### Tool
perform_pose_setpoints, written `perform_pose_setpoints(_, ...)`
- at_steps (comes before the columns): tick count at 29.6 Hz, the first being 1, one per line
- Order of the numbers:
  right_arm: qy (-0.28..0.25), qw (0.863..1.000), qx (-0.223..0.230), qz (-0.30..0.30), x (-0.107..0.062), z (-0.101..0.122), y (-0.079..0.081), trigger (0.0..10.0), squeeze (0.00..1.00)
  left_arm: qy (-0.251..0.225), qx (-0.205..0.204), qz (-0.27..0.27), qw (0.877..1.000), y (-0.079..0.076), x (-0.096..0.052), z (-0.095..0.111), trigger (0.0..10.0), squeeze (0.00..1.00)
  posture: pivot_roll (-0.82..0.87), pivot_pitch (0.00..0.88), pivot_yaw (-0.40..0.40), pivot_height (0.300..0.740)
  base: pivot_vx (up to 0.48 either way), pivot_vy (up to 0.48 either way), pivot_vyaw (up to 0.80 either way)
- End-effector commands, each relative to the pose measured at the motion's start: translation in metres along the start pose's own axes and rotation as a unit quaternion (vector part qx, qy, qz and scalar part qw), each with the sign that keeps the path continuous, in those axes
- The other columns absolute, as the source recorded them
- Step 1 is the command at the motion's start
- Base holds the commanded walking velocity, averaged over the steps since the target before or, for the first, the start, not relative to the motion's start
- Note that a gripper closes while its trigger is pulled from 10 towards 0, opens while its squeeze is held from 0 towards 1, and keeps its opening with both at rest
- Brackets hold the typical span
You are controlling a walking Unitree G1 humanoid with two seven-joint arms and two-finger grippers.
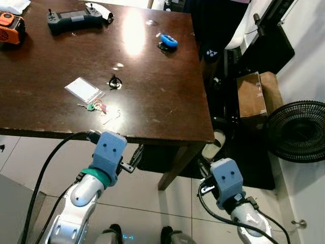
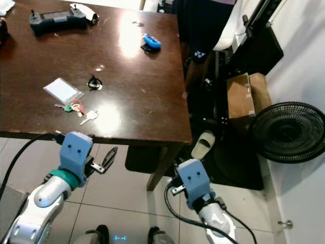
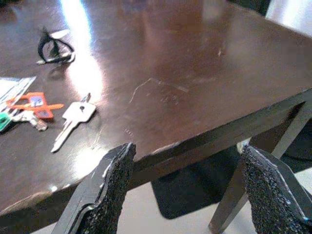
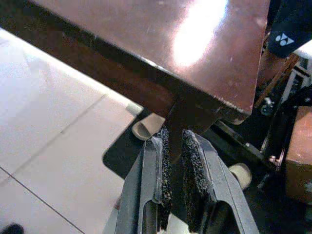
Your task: Hang keys on a hook
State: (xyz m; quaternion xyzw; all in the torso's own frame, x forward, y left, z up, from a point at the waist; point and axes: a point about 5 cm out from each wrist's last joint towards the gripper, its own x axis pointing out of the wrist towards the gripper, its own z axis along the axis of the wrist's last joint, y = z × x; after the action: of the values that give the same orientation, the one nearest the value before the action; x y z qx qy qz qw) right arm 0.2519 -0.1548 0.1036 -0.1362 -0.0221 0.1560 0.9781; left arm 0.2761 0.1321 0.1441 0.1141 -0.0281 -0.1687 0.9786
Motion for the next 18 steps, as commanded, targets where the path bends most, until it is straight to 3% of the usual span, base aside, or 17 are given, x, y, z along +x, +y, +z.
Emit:
perform_pose_setpoints(1,0.0,0.999,0.045,-0.01,0.003,0.0,-0.005,10.0,0.0,0.005,-0.028,-0.002,1.0,-0.005,0.004,-0.003,10.0,0.0,-0.05,0.157,-0.047,0.74,0.0,0.0,0.0)
perform_pose_setpoints(4,-0.006,0.998,0.067,-0.01,0.007,0.002,-0.004,10.0,0.0,0.002,-0.039,0.001,0.999,-0.005,0.008,-0.001,10.0,0.0,-0.05,0.157,-0.047,0.74,0.0,0.0,0.0)
perform_pose_setpoints(5,-0.003,0.996,0.092,-0.016,0.01,0.001,-0.002,10.0,0.0,0.008,-0.054,0.0,0.999,-0.004,0.011,0.0,10.0,0.0,-0.04,0.153,-0.01,0.74,0.0,0.0,0.0)
perform_pose_setpoints(10,0.002,0.994,0.109,-0.021,0.012,-0.002,0.001,10.0,0.0,0.017,-0.065,-0.002,0.998,-0.002,0.013,0.0,10.0,0.0,-0.04,0.148,0.02,0.74,0.0,0.0,0.0)
perform_pose_setpoints(11,0.005,0.992,0.127,-0.025,0.011,-0.005,0.008,10.0,0.0,0.027,-0.082,-0.008,0.996,0.002,0.015,0.001,10.0,0.0,-0.05,0.146,0.063,0.74,0.0,0.0,0.0)
perform_pose_setpoints(18,-0.004,0.988,0.147,-0.044,0.007,-0.006,0.017,10.0,0.0,0.035,-0.091,-0.04,0.994,0.008,0.021,0.007,10.0,0.0,-0.07,0.156,0.086,0.74,0.0,0.0,0.0)
